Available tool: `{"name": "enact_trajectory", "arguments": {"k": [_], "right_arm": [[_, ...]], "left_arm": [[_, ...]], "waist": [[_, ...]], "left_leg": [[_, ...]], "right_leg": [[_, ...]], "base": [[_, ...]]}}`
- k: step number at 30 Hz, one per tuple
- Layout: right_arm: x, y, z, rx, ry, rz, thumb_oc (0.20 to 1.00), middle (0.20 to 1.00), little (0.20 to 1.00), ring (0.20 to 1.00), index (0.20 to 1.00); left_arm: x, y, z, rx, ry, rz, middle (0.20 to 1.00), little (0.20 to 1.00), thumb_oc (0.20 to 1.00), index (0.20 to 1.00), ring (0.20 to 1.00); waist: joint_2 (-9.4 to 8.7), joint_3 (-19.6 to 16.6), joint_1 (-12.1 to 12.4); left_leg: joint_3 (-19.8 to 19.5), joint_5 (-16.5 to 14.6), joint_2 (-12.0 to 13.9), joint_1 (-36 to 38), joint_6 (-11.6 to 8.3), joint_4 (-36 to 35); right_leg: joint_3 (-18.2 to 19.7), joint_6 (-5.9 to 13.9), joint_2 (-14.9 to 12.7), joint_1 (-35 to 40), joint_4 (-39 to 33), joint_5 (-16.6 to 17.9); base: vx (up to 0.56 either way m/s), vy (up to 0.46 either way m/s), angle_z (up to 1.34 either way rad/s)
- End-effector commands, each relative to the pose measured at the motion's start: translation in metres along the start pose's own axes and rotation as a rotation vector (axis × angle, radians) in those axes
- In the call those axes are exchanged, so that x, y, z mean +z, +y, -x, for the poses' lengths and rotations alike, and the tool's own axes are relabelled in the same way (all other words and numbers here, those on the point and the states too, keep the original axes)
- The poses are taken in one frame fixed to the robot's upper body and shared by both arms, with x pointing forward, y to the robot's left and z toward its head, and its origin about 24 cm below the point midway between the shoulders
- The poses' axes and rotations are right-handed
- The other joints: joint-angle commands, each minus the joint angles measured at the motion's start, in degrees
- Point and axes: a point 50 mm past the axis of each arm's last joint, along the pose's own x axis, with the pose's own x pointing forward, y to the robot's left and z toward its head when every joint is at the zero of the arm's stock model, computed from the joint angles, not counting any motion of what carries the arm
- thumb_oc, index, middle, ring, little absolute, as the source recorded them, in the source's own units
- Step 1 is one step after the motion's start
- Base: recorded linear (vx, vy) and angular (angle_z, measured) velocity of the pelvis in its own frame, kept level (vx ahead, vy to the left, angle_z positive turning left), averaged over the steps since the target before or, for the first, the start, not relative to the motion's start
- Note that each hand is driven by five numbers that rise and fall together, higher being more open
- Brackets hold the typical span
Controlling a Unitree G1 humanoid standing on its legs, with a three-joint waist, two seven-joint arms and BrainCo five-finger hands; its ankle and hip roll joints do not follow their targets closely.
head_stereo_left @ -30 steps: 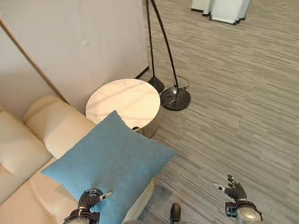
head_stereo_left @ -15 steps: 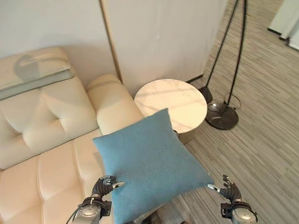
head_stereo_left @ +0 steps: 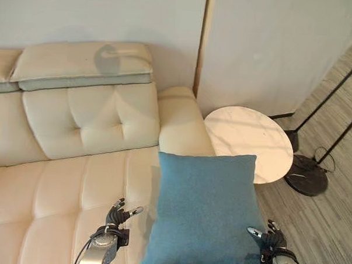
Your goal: Pick up all the scattered cushions and arrange them neatly on the sofa.
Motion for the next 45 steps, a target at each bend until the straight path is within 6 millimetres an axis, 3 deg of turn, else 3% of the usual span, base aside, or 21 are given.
{"name": "enact_trajectory", "arguments": {"k": [1,10,14,17,18,20,23,25,31,34,36,38,39,41,42,43,44,45], "right_arm": [[0.034,-0.021,-0.007,-0.081,-0.132,-0.042,1.000,1.000,1.000,1.000,1.000],[0.032,-0.008,-0.005,-0.022,-0.126,-0.043,1.000,1.000,1.000,1.000,1.000],[0.038,0.022,-0.003,0.113,-0.129,-0.160,1.000,1.000,1.000,1.000,1.000],[0.038,0.054,0.002,0.255,-0.096,-0.262,1.000,1.000,1.000,1.000,1.000],[0.041,0.073,0.005,0.332,-0.085,-0.280,1.000,1.000,1.000,1.000,1.000],[0.067,0.096,0.011,0.420,-0.168,-0.254,1.000,1.000,1.000,1.000,1.000],[0.077,0.096,0.014,0.432,-0.222,-0.239,1.000,1.000,1.000,1.000,1.000],[0.080,0.088,0.012,0.404,-0.245,-0.213,1.000,1.000,1.000,1.000,1.000],[0.065,0.075,0.004,0.324,-0.178,-0.218,1.000,1.000,1.000,1.000,1.000],[0.061,0.074,0.002,0.310,-0.152,-0.228,1.000,1.000,1.000,1.000,1.000],[0.053,0.077,0.001,0.308,-0.110,-0.236,1.000,1.000,1.000,1.000,1.000],[0.050,0.079,0.001,0.314,-0.094,-0.239,1.000,1.000,1.000,1.000,1.000],[0.048,0.087,0.002,0.337,-0.072,-0.256,1.000,1.000,1.000,1.000,1.000],[0.047,0.092,0.003,0.354,-0.063,-0.272,1.000,1.000,1.000,1.000,1.000],[0.049,0.101,0.006,0.398,-0.060,-0.311,1.000,1.000,1.000,1.000,1.000],[0.049,0.101,0.006,0.398,-0.060,-0.311,1.000,1.000,1.000,1.000,1.000],[0.053,0.110,0.010,0.453,-0.065,-0.342,1.000,1.000,1.000,1.000,1.000],[0.053,0.110,0.010,0.453,-0.065,-0.343,1.000,1.000,1.000,1.000,1.000]], "left_arm": [[0.015,0.004,0.001,0.007,-0.079,0.084,1.000,1.000,1.000,1.000,1.000],[0.011,-0.030,0.001,-0.107,-0.009,0.263,1.000,1.000,1.000,1.000,1.000],[0.015,-0.057,0.003,-0.218,0.007,0.285,1.000,1.000,1.000,1.000,1.000],[0.016,-0.075,0.007,-0.308,0.005,0.239,1.000,1.000,1.000,1.000,1.000],[0.018,-0.085,0.010,-0.347,-0.003,0.224,1.000,1.000,1.000,1.000,1.000],[0.032,-0.084,0.011,-0.335,-0.077,0.172,1.000,1.000,1.000,1.000,1.000],[0.041,-0.075,0.011,-0.310,-0.132,0.127,1.000,1.000,1.000,1.000,1.000],[0.042,-0.056,0.010,-0.251,-0.171,0.035,1.000,1.000,1.000,1.000,1.000],[0.027,-0.027,0.002,-0.107,-0.129,-0.097,1.000,1.000,1.000,1.000,1.000],[0.021,-0.024,-0.001,-0.084,-0.101,-0.129,1.000,1.000,1.000,1.000,1.000],[0.005,-0.034,-0.002,-0.111,-0.022,-0.076,1.000,1.000,1.000,1.000,1.000],[0.004,-0.040,-0.001,-0.133,-0.014,-0.062,1.000,1.000,1.000,1.000,1.000],[-0.001,-0.057,0.000,-0.189,0.028,0.028,1.000,1.000,1.000,1.000,1.000],[0.003,-0.067,0.002,-0.221,0.028,0.088,1.000,1.000,1.000,1.000,1.000],[0.012,-0.085,0.004,-0.284,0.022,0.201,1.000,1.000,1.000,1.000,1.000],[0.012,-0.085,0.004,-0.284,0.022,0.201,1.000,1.000,1.000,1.000,1.000],[0.021,-0.103,0.008,-0.361,0.017,0.287,1.000,1.000,1.000,1.000,1.000],[0.021,-0.103,0.008,-0.361,0.017,0.287,0.887,0.887,0.887,0.887,0.887]], "waist": [[-1.29,0.2,-1.2],[0.26,0.0,-2.9],[0.75,0.1,-3.7],[1.15,0.4,-3.6],[1.49,0.7,-3.3],[2.25,1.9,-2.1],[2.51,2.4,-1.6],[2.77,3.0,-0.7],[2.38,3.5,0.2],[2.12,3.9,0.3],[1.89,4.5,0.4],[1.83,4.7,0.3],[1.60,5.1,0.3],[1.50,5.2,0.2],[1.30,5.5,0.1],[1.30,5.5,0.1],[1.00,5.7,0.0],[1.00,5.7,0.0]], "left_leg": [[0.7,-2.0,7.4,-0.3,-7.38,-0.5],[-0.4,-1.0,8.9,-0.1,-9.17,-0.5],[0.1,-0.9,9.3,0.1,-9.46,-0.5],[0.4,-0.9,9.4,0.2,-9.54,-0.5],[0.4,-0.9,9.3,0.2,-9.54,-0.5],[-0.2,-0.5,9.1,-0.6,-9.65,-0.5],[-0.8,-0.2,9.0,-1.4,-9.81,-0.5],[-1.8,-0.1,8.8,-1.9,-10.04,-0.5],[-3.1,-0.5,8.4,-1.9,-9.92,-0.5],[-3.3,-0.5,8.3,-2.4,-9.85,-0.5],[-3.4,-0.4,8.3,-3.0,-9.80,-0.5],[-3.4,-0.4,8.3,-3.3,-9.79,-0.5],[-3.4,-0.3,8.3,-3.8,-9.76,-0.5],[-3.4,-0.3,8.3,-3.9,-9.79,-0.5],[-3.4,-0.3,8.4,-4.0,-9.80,-0.5],[-3.4,-0.3,8.4,-3.9,-9.80,-0.5],[-3.4,-0.4,8.4,-3.9,-9.83,-0.5],[-3.4,-0.4,8.4,-3.9,-9.83,-0.5]], "right_leg": [[-1.4,-1.02,2.8,1.8,-2.6,-1.1],[-3.6,-2.77,4.1,3.6,-2.6,-3.6],[-3.2,-3.13,4.5,3.5,-2.6,-3.9],[-3.4,-3.20,4.6,3.6,-2.6,-4.1],[-3.6,-3.23,4.5,3.6,-2.6,-4.2],[-4.9,-3.12,4.1,3.3,-2.6,-4.2],[-5.9,-3.06,3.8,3.0,-2.6,-4.1],[-7.3,-3.00,3.5,3.2,-2.6,-4.2],[-8.5,-2.87,3.1,3.9,-2.6,-4.4],[-8.7,-2.81,3.0,3.5,-2.6,-4.3],[-8.7,-2.76,2.9,2.8,-2.6,-4.1],[-8.7,-2.73,2.8,2.6,-2.6,-4.0],[-8.5,-2.72,2.8,2.0,-2.6,-3.9],[-8.5,-2.72,2.8,1.9,-2.6,-4.0],[-8.5,-2.71,2.8,1.8,-2.6,-4.0],[-8.5,-2.71,2.8,1.8,-2.6,-4.0],[-8.4,-2.70,2.8,1.9,-2.6,-4.1],[-8.4,-2.70,2.8,1.9,-2.6,-4.1]], "base": [[0.15,-0.371,-0.01],[0.06,-0.166,0.06],[0.02,-0.067,-0.03],[0.01,-0.035,-0.06],[0.00,0.000,0.00],[-0.02,0.039,0.02],[-0.02,0.028,0.23],[0.02,0.061,0.29],[0.04,0.047,0.18],[0.00,0.029,0.06],[0.01,0.042,0.06],[0.00,0.033,0.00],[0.00,0.035,0.00],[0.00,0.000,0.00],[0.00,0.000,0.00],[0.00,0.000,0.00],[0.00,0.000,0.00],[0.00,0.000,0.00]]}}
